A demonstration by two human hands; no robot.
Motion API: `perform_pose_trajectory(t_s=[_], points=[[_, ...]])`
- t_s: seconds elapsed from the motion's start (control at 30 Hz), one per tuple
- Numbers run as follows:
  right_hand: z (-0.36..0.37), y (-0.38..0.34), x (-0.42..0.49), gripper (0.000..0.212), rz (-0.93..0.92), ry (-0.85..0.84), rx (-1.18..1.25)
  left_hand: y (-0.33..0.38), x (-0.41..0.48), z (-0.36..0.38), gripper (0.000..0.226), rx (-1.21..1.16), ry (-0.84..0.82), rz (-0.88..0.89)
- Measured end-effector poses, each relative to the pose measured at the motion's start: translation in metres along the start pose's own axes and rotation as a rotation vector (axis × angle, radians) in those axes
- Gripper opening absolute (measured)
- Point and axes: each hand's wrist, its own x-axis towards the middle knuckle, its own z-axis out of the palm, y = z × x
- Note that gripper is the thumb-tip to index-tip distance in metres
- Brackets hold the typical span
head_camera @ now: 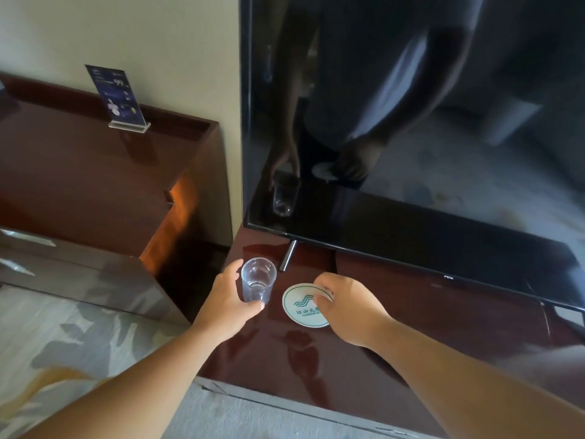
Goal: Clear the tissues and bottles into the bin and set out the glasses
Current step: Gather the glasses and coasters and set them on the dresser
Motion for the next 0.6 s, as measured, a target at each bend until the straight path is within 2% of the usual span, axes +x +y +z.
perform_pose_trajectory(t_s=[0.3,0.6], points=[[-0.001,0.005,0.017,0.007,0.010,-0.027,0.022,-0.008,0.020,0.010,0.089,-0.039,0.000,0.031],[-0.001,0.011,0.025,0.007,0.019,-0.035,0.027,-0.012,0.022,0.016,0.070,-0.079,-0.025,0.025]])
